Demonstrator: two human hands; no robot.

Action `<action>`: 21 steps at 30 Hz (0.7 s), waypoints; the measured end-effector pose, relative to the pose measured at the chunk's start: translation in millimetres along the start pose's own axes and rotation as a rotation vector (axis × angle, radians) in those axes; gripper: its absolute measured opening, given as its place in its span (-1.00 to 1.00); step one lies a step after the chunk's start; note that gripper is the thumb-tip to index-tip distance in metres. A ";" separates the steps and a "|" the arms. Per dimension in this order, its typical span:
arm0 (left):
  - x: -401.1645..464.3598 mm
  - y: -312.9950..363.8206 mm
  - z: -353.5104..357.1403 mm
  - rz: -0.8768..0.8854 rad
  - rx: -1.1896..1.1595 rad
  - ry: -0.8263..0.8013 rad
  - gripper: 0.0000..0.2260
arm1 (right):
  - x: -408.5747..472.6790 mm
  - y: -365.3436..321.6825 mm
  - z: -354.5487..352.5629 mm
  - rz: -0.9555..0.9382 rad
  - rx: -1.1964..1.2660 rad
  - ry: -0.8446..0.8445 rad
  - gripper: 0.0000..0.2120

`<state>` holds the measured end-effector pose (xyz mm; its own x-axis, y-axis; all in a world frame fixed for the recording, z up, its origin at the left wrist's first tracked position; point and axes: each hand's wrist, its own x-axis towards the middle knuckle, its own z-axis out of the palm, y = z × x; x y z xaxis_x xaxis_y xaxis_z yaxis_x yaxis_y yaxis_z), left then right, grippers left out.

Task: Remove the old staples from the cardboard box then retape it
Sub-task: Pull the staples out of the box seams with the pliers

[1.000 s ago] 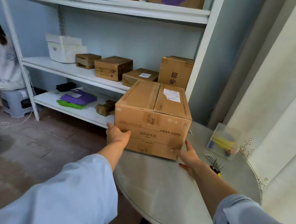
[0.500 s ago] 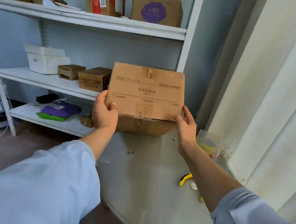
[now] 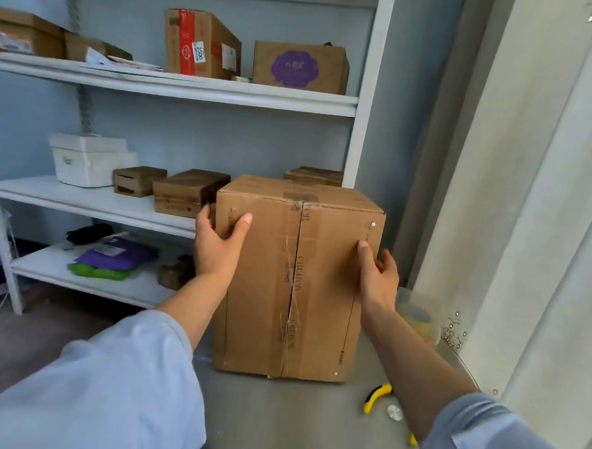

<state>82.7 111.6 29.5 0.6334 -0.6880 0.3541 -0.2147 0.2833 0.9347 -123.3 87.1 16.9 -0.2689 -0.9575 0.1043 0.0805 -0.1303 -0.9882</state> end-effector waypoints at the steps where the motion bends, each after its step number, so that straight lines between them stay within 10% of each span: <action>1: -6.0 -13.6 -1.8 -0.047 0.030 -0.035 -0.33 | -0.9 12.5 -3.6 0.081 -0.042 -0.019 -0.24; 6: -39.3 -81.9 -3.3 -0.270 0.174 -0.133 -0.27 | -18.8 74.1 -17.2 0.309 -0.143 -0.122 -0.25; 21: -27.4 -34.6 17.2 -0.139 0.490 0.139 -0.12 | -22.9 52.8 -11.5 0.079 -0.388 0.041 -0.39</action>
<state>60.0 109.2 -12.0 0.7659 -0.5924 0.2497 -0.4235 -0.1726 0.8893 -124.0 105.0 -39.0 -0.3150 -0.9486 0.0292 -0.2644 0.0582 -0.9627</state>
